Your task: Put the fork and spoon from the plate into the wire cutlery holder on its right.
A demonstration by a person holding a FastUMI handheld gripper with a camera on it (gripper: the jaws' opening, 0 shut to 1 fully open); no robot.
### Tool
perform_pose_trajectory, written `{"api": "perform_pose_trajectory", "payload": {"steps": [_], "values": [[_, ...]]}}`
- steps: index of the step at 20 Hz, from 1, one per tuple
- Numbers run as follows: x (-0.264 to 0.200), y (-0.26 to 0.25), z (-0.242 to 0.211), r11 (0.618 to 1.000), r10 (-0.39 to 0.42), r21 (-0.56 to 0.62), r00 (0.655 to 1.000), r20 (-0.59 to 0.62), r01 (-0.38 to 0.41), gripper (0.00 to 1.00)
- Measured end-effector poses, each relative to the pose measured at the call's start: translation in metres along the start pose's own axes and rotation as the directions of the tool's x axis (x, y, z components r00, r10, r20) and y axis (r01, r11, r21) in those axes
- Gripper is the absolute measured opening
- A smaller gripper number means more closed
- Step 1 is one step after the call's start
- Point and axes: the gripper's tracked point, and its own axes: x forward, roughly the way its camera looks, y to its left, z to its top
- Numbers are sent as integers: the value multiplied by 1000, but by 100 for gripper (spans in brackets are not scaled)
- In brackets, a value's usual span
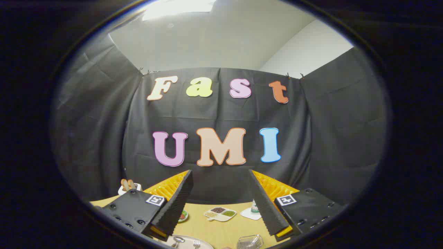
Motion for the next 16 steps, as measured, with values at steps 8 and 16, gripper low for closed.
{"api": "perform_pose_trajectory", "payload": {"steps": [8,16], "values": [[-5,2,2,999,17,-34,1000,22,-17,100],[-13,1,1,999,27,-25,1000,9,-27,100]]}}
